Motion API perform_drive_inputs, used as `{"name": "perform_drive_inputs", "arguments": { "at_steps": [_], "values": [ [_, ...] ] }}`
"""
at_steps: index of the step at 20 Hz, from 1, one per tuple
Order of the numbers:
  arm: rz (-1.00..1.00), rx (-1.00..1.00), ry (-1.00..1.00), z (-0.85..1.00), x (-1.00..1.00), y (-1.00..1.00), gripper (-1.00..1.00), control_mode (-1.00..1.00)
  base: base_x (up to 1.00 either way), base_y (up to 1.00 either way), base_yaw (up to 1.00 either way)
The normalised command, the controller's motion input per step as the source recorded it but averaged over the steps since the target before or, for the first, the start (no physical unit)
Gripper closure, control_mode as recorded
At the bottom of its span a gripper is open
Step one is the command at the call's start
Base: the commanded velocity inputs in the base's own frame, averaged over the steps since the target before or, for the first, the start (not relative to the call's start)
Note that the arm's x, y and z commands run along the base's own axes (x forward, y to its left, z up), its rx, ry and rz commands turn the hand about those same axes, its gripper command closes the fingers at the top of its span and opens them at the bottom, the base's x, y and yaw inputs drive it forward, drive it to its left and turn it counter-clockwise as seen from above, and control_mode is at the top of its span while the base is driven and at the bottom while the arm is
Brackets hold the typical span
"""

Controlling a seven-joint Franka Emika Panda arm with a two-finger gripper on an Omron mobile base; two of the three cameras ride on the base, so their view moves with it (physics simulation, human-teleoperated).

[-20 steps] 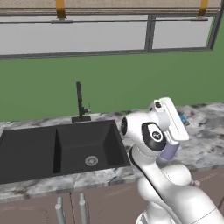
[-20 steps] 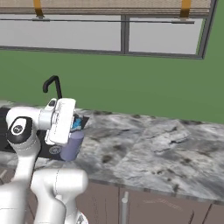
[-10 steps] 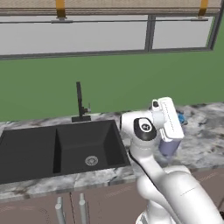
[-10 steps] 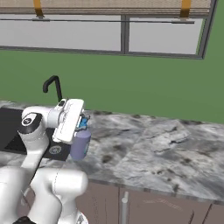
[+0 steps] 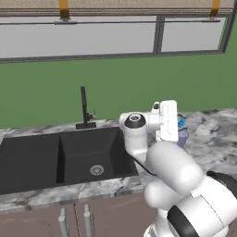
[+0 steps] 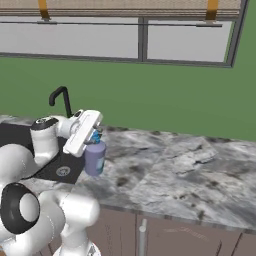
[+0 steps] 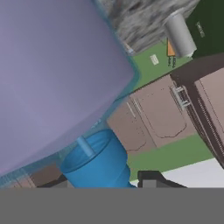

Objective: Restock the sink supplies by placing the sponge and soap dispenser on the counter and next to the sink. Make sure the soap dispenser is upright.

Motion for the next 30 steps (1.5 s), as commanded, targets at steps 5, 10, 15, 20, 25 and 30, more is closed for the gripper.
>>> {"name": "perform_drive_inputs", "arguments": {
  "at_steps": [5, 10, 15, 20, 25, 30],
  "values": [
    [-0.05, -0.05, 0.00, -0.03, 0.13, 0.18, 1.00, -1.00, 0.00, 0.00, 0.00],
    [0.00, -0.05, 0.00, -0.11, 0.06, 0.01, 1.00, -1.00, 0.00, 0.00, 0.00],
    [0.00, -0.07, -0.01, -0.14, 0.07, 0.00, 1.00, -1.00, 0.00, 0.00, 0.00],
    [0.00, -0.11, -0.01, -0.19, 0.08, 0.00, 1.00, -1.00, 0.00, 0.00, 0.00],
    [0.00, -0.05, 0.00, -0.07, 0.14, 0.00, 1.00, -1.00, 0.00, 0.00, 0.00],
    [0.07, 0.01, 0.00, -0.02, 0.20, 0.06, 1.00, -1.00, 0.00, 0.00, 0.00]
  ]
}}
